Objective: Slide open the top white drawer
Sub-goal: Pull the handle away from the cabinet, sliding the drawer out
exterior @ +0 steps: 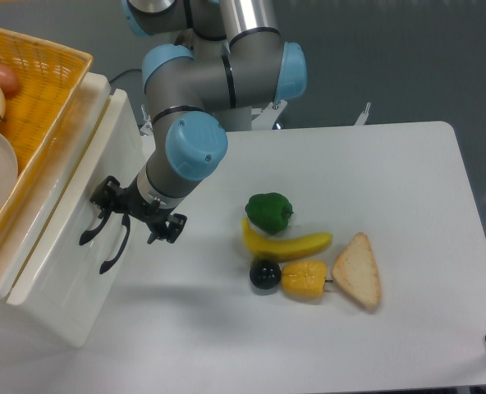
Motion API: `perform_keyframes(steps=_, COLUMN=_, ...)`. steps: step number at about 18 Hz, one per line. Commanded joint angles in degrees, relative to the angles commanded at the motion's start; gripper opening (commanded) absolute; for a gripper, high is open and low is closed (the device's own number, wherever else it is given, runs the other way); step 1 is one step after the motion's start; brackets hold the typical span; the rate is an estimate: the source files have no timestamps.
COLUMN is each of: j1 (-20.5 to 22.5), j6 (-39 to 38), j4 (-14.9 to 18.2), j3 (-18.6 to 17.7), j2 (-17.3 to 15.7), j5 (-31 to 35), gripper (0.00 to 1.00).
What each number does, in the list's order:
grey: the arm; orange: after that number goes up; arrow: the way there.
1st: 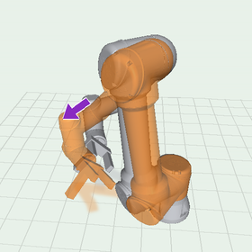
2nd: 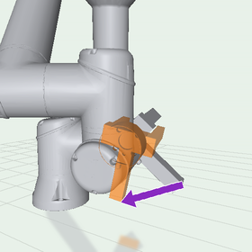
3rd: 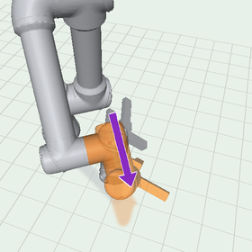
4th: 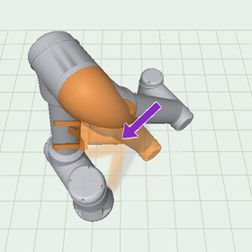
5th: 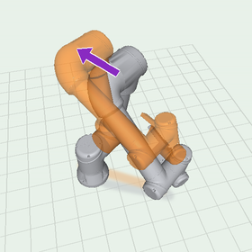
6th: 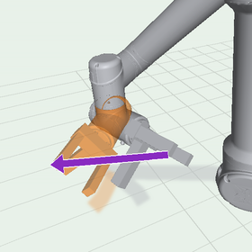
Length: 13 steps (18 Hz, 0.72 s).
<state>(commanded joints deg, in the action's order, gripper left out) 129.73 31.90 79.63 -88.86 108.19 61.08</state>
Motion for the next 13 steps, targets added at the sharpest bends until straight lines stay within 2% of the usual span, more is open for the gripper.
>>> perform_keyframes(steps=13, j1=0.7, j6=0.2, j4=-0.4, j3=1.0, j2=0.3, j5=0.1, gripper=1.00)
